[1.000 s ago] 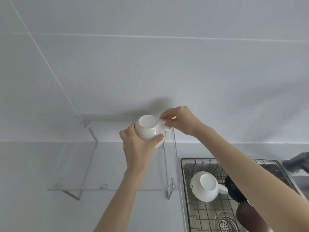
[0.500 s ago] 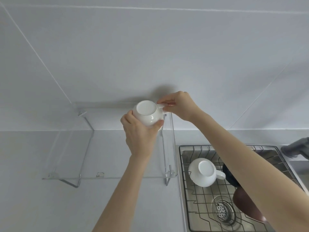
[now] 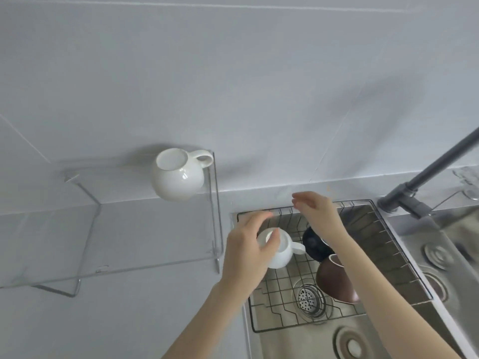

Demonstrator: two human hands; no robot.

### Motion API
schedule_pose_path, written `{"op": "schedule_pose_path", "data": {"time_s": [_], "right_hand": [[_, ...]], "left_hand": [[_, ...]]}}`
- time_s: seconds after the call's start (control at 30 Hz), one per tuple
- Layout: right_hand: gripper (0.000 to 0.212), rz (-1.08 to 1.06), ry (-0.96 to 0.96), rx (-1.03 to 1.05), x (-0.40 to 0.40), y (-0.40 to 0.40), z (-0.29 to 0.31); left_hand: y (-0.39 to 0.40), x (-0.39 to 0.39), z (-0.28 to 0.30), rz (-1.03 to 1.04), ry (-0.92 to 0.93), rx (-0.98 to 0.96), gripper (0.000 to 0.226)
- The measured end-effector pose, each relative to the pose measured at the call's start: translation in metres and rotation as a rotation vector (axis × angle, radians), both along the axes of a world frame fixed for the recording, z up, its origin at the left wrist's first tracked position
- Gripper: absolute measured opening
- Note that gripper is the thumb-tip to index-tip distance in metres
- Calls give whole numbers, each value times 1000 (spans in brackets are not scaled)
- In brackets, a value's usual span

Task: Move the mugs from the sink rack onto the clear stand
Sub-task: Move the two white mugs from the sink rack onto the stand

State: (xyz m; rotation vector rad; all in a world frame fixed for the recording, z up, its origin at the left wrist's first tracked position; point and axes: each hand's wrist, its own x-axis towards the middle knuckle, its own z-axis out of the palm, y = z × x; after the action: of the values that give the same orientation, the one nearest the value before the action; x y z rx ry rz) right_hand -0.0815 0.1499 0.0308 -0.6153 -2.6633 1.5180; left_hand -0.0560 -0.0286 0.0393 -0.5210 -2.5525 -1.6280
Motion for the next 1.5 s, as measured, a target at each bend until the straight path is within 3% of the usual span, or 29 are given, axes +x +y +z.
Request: {"op": "schedule_pose_path", "data": {"time_s": [0.07,0.17,0.37,0.5,0.83,1.03,1.27,1.33,1.5], "right_hand": [[31,9,-145,94,21,5,-29],[39,54,-293,129,38,5,-65],[26,137,-365,307,32,7,-101],[24,177,-394,432,28,12,-112],[28,200,-263,470,39,18,-72],[23,103,36,412,51,2,16],[18,114,294,114,53,-67,91],[17,143,304,65,47,-94,99],[15,189,217,8,35,-144,91]], "left_hand": [[13,3,-24,-40,-245,-80,42],[32,1,-55,-90,-442,-148,53],[59,-13,-107,-87,-560,-285,70],[70,-13,-119,-24,-616,-242,71],[59,-4,-96,3,-543,-146,61],[35,0,-15,7,-290,-95,64],[-42,8,77,134,61,-11,65],[-69,4,87,163,53,38,59],[-125,-13,84,171,-173,45,62]]}}
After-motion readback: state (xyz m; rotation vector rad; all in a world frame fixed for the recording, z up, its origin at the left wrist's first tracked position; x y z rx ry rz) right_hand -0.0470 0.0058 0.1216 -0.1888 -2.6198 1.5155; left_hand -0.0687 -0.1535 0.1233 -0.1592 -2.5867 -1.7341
